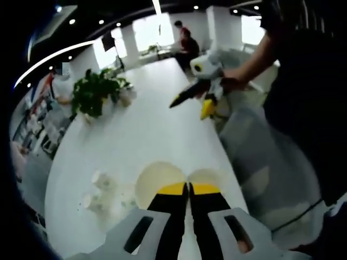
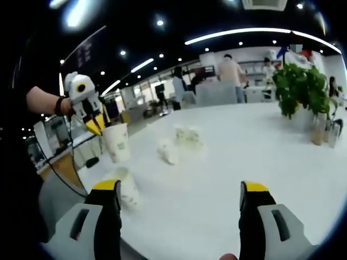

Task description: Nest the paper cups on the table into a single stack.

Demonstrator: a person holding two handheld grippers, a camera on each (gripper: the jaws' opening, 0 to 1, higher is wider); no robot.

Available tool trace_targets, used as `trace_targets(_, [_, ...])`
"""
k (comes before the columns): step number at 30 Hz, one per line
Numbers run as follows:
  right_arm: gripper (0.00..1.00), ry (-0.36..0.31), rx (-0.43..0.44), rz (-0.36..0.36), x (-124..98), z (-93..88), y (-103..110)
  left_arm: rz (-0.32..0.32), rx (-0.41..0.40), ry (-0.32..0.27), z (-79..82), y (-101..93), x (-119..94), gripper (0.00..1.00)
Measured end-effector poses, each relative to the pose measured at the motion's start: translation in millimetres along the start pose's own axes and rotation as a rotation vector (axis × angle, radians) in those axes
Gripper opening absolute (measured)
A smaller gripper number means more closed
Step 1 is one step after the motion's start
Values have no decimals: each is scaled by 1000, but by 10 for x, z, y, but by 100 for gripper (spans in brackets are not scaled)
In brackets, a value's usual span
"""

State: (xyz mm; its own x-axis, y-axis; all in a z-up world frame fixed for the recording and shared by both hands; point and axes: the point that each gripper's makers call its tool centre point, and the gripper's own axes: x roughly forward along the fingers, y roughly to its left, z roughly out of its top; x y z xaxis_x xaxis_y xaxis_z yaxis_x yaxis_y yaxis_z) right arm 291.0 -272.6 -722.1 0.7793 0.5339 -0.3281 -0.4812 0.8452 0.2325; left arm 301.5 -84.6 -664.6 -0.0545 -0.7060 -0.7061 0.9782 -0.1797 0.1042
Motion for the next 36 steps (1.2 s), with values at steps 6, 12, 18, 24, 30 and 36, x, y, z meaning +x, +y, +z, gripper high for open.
trace_targets(6, [88,0,3,-2,0,-9,2,-14,-2,-12,32,-82,48,0])
trace_targets(12, [88,5,1,-4,-27,-17,1,-36,13,-13,44,-184,117,0])
trace_targets(18, [88,11,6,-8,-39,-48,-17,-60,39,1,10,-284,187,0])
trace_targets(24, [88,15,7,-8,-42,-68,-7,-68,50,2,17,-324,219,0])
trace_targets(30, [88,14,10,-9,-40,-68,-16,-78,59,1,46,-355,270,0])
trace_targets(36, [88,13,11,-10,-34,-49,-24,-85,84,-1,104,-369,296,0])
